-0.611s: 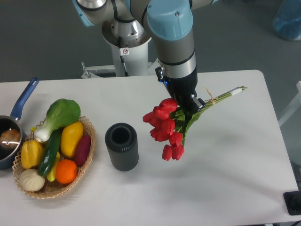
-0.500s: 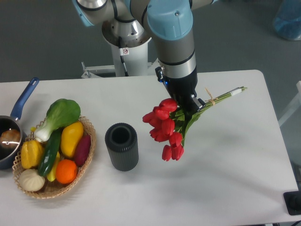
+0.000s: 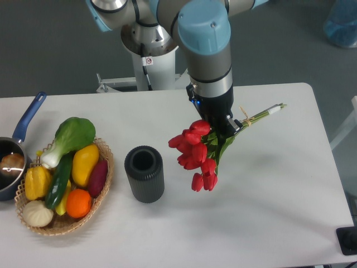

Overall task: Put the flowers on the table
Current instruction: 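Lower the held red tulip bunch toward the table beside the grey cup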

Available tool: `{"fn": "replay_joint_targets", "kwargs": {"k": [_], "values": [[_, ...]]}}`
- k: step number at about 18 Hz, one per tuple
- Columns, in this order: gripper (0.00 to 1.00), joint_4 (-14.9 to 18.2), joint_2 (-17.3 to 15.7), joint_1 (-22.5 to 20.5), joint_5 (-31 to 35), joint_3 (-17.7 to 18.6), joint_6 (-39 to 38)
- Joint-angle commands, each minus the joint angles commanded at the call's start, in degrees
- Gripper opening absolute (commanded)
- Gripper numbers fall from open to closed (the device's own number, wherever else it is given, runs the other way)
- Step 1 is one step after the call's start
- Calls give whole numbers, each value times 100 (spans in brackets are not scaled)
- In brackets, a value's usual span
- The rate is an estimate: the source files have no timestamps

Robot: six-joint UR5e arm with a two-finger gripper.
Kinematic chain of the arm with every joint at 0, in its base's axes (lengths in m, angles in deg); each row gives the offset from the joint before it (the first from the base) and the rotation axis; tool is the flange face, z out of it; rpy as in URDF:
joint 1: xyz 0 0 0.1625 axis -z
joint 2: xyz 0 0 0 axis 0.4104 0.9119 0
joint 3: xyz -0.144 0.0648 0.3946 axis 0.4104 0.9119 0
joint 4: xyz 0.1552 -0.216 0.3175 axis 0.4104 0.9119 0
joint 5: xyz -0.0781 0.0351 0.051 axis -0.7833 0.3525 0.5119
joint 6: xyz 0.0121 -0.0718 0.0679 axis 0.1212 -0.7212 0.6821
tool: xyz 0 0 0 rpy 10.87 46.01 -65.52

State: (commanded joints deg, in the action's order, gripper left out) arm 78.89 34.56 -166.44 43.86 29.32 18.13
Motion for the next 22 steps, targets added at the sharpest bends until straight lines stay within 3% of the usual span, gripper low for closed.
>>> {"fn": "replay_joint_targets", "kwargs": {"k": [6,12,16,19,20,21,22], "values": [[0,-755,149,62,-35,835,-81],[0,-809,290,-96,-378,1082,-213],[27,-958,483,-202,-369,1082,-151],[63,-967,545,-185,-369,1082,-169],[90,-958,545,-176,-361,1091,-169],[100,-967,536,-176,-369,1135,-169],[100,-1002,510,-184,-369,1170,-177]]}}
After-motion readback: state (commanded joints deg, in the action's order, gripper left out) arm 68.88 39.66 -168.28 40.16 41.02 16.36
